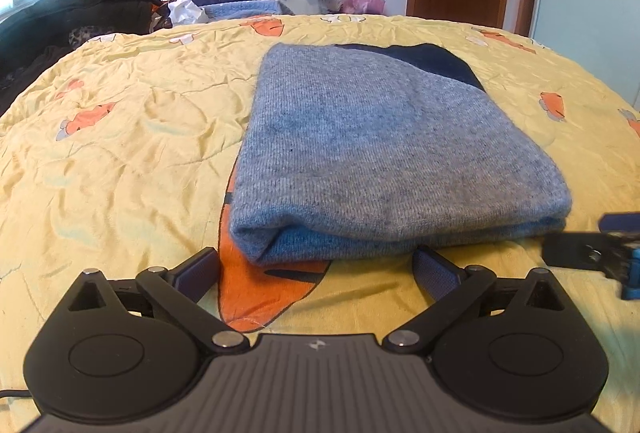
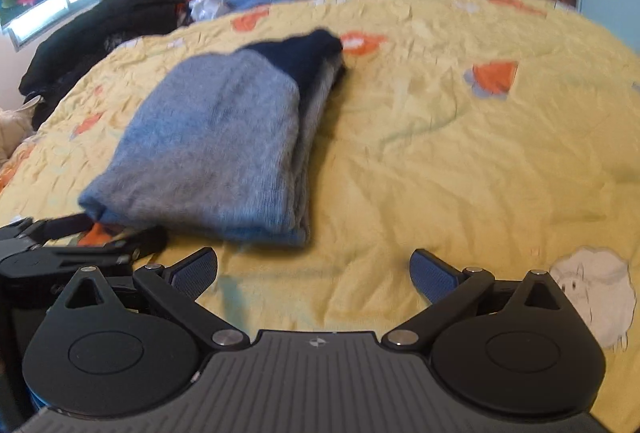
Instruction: Fold small clothes
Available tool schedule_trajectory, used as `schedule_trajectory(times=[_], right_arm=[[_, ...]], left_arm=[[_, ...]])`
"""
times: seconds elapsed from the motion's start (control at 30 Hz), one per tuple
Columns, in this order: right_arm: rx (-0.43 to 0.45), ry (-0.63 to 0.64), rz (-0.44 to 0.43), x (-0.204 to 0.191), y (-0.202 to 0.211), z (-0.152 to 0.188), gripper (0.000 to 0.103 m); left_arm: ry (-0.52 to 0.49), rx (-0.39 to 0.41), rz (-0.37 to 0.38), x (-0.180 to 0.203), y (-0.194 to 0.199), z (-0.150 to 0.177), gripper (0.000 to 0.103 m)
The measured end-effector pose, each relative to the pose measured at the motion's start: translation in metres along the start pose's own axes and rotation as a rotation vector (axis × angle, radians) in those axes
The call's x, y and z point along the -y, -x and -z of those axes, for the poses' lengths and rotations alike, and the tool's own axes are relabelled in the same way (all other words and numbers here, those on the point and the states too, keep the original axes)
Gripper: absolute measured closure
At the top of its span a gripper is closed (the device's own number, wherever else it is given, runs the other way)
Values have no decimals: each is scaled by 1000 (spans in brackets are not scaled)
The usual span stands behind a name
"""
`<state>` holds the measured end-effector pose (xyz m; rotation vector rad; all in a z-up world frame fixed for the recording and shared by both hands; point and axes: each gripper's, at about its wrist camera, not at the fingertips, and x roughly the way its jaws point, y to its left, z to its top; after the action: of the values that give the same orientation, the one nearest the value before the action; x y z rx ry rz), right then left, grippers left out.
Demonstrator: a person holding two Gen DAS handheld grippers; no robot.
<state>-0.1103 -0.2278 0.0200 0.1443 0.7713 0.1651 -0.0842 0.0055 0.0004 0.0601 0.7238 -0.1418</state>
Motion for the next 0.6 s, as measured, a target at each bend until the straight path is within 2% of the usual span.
schedule_trajectory(times=[0.23, 0.43, 0.6], right_arm=[[82, 51, 82, -9, -11, 6, 0], [78, 106, 151, -21, -19, 8, 0], [86, 92, 173, -21, -18, 9, 0]], left_arm=[[2, 7, 9, -2, 1, 2, 0], [1, 12, 7, -1, 1, 3, 0], [1, 13, 4, -1, 1, 3, 0]])
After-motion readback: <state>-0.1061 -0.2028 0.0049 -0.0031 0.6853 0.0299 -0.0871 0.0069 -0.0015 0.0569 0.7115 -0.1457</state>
